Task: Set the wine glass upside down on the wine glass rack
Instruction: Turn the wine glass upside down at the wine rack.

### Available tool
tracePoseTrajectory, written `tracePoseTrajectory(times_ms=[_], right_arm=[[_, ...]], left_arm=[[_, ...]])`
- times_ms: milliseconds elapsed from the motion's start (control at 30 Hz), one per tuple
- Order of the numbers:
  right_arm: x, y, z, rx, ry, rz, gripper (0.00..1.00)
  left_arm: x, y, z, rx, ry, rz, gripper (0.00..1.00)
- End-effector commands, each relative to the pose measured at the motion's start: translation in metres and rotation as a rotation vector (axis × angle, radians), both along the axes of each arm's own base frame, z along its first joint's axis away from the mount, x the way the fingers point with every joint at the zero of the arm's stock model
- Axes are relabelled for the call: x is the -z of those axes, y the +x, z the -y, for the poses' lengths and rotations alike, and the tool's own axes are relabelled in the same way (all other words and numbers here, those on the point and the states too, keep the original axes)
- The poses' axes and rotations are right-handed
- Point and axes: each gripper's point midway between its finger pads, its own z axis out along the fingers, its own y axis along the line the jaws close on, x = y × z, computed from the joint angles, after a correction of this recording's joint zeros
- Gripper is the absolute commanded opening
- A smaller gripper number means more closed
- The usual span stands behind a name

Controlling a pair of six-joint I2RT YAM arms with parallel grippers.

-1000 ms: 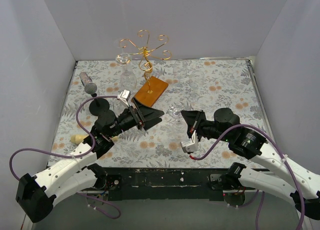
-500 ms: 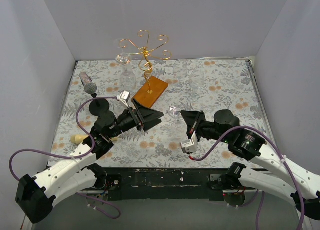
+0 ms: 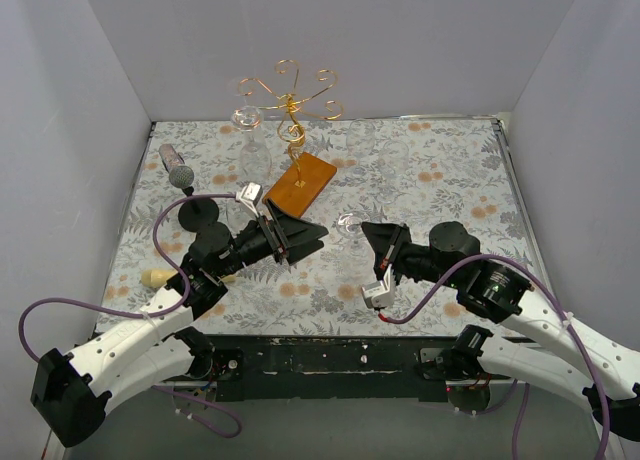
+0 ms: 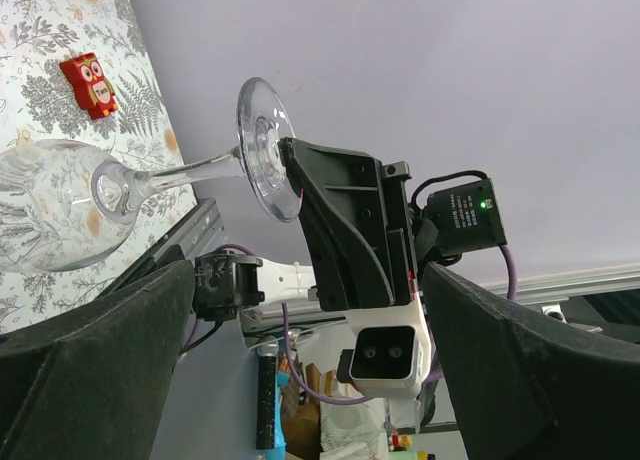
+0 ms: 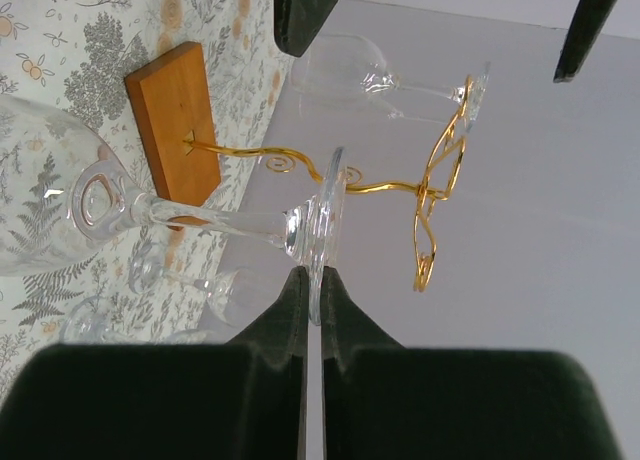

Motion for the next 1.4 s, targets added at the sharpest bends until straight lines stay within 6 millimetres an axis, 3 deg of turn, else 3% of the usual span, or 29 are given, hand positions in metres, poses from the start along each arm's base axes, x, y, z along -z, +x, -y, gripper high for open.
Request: tracePoseTrajectory(times_ms=[0,833,1367], right_arm=[[-0.041,0.0,-0.002,-0.002,0.117,0.11,0.01],[-0.042,-0.001,-0.002,-0.004,0.127,0.128,0.01],[-0.043,-0.003,-0.005,-0.023,0.136,0.144,0.01]], left_arm=[[-0.008,-0.007,-0.002,0.028,-0.079,-0.106,0.98],[-0.007,-0.008,0.002,0.051,-0.089,-0.11,0.98],[-0.006,0.001,0.012,0.052,-0.091,-0.129,0.98]])
